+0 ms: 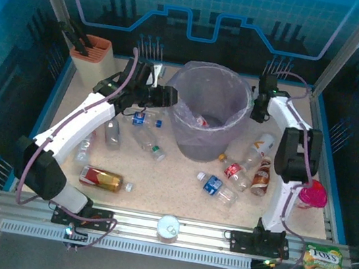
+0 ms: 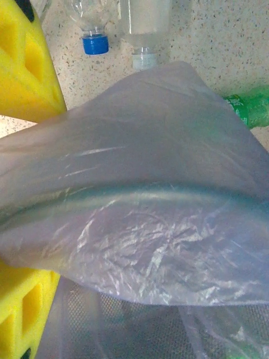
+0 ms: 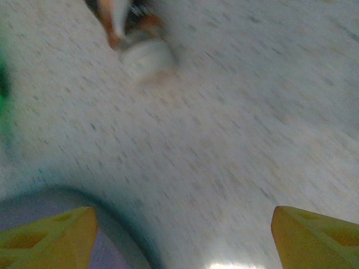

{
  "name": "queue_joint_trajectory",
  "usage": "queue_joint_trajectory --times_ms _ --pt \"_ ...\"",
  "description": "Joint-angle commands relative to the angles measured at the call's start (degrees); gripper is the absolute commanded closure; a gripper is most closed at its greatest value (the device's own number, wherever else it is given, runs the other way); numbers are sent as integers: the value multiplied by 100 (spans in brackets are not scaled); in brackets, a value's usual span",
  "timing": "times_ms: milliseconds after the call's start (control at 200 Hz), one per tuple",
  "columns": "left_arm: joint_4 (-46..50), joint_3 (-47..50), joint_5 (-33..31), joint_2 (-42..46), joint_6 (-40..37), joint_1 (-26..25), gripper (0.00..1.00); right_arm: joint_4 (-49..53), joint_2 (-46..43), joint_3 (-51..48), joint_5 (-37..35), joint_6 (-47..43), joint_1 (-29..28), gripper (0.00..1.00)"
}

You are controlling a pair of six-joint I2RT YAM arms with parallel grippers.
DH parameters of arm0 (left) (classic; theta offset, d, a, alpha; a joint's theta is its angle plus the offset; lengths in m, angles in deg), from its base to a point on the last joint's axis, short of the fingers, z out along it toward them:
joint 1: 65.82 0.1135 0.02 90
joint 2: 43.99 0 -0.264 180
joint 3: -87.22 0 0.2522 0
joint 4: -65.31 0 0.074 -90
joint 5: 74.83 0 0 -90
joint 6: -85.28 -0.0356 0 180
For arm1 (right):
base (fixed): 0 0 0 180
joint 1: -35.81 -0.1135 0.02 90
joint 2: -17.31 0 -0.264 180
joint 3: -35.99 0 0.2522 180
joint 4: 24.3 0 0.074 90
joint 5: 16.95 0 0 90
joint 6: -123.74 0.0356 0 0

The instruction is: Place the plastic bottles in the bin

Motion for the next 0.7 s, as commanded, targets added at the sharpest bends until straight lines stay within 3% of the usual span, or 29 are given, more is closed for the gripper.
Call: queue_joint_trajectory --times_ms 0,135,285,475,585,695 --pt "514 -179 -209 -93 -172 -1 44 -796 551 641 315 246 -105 18" --pt "576 -246 -244 -120 -111 -6 46 -822 1437 1549 387 475 -145 16" --pt "600 -285 -301 -114 -62 -7 45 -204 2455 3003 368 507 -246 15" --pt "652 -319 -428 -88 -78 -1 45 763 3461 4653 -201 377 -393 19" --pt "658 -337 -440 -76 -63 -6 45 870 3496 4683 -366 358 -399 32" --pt "657 -354 -454 -69 -62 -6 45 612 3174 4103 -418 291 -374 40"
